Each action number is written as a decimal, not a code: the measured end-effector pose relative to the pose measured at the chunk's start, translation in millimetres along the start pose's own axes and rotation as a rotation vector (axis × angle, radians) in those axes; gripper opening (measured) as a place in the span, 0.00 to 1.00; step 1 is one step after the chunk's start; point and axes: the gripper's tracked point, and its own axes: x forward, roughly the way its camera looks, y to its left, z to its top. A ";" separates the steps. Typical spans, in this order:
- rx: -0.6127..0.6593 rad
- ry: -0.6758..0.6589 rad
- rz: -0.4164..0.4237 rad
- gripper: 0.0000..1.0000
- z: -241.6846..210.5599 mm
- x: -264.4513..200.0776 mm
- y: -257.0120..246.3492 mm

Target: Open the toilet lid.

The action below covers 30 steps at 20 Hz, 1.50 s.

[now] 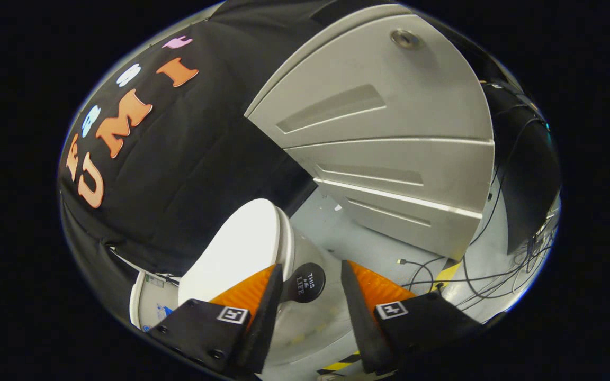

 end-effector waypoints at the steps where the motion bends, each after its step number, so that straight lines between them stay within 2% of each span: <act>1: 0.017 0.025 0.014 0.69 -3.5 1.9 1.9; 3: 0.048 0.066 0.030 0.69 -13.3 6.3 5.5; 5: 0.081 0.071 0.035 0.48 -13.3 7.1 8.3; 7: 0.098 0.072 0.032 0.48 -11.4 6.3 6.7; 9: 0.141 0.081 0.035 0.42 -9.0 8.6 7.3; 12: 0.223 0.095 0.060 0.20 -2.7 1.1 13.4; 13: 0.218 0.105 0.074 0.18 -2.6 -3.0 15.5; 14: 0.226 0.088 0.058 0.10 1.6 -9.4 17.7; 19: 0.158 0.000 0.025 0.09 25.0 -10.7 36.0; 25: 0.079 -0.100 0.051 0.08 63.0 -30.5 85.8; 30: -0.011 -0.151 0.104 0.08 81.7 -65.9 143.5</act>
